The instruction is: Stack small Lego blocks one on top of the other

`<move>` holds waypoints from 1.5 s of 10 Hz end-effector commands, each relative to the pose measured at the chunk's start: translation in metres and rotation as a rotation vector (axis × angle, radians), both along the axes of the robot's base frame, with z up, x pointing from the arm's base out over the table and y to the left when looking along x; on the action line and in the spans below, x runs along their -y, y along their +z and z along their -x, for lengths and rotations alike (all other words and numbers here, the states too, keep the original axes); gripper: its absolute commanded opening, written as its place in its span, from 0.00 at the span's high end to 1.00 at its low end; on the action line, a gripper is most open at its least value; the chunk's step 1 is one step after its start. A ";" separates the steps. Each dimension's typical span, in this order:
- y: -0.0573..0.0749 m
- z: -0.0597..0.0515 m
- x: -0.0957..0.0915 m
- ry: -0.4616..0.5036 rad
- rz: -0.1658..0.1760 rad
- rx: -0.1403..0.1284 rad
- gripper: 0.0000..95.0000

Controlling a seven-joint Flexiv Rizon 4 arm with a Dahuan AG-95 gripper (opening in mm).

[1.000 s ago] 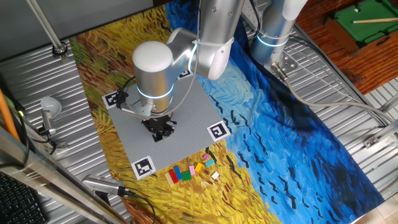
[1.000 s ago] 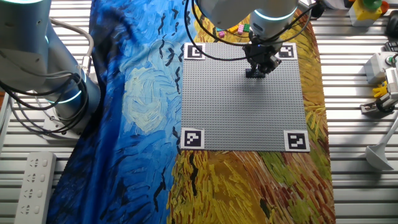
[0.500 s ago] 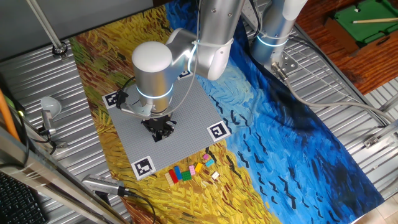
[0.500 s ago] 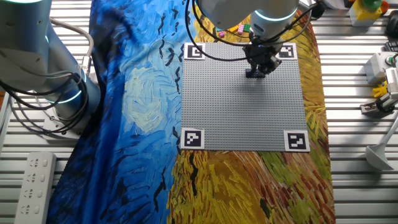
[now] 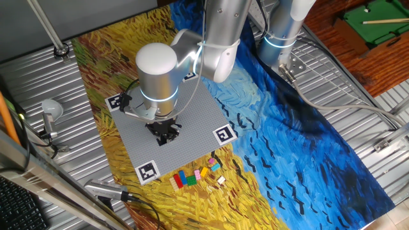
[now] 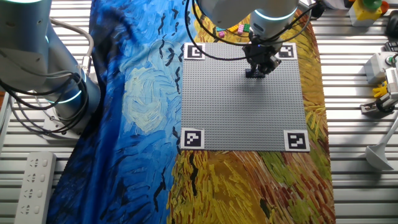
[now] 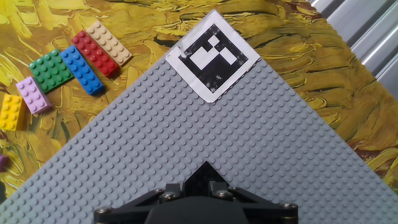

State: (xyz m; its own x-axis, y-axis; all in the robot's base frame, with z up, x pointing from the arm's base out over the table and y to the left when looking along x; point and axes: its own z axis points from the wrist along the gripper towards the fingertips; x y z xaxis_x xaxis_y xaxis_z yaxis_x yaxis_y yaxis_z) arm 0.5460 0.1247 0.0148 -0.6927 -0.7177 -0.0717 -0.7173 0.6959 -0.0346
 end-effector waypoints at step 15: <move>0.002 0.001 0.002 -0.048 0.010 -0.002 0.80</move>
State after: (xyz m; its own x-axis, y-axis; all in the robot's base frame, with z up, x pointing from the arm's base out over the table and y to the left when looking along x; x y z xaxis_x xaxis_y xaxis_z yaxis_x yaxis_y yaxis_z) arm 0.5448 0.1219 0.0162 -0.7259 -0.6849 -0.0625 -0.6834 0.7286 -0.0459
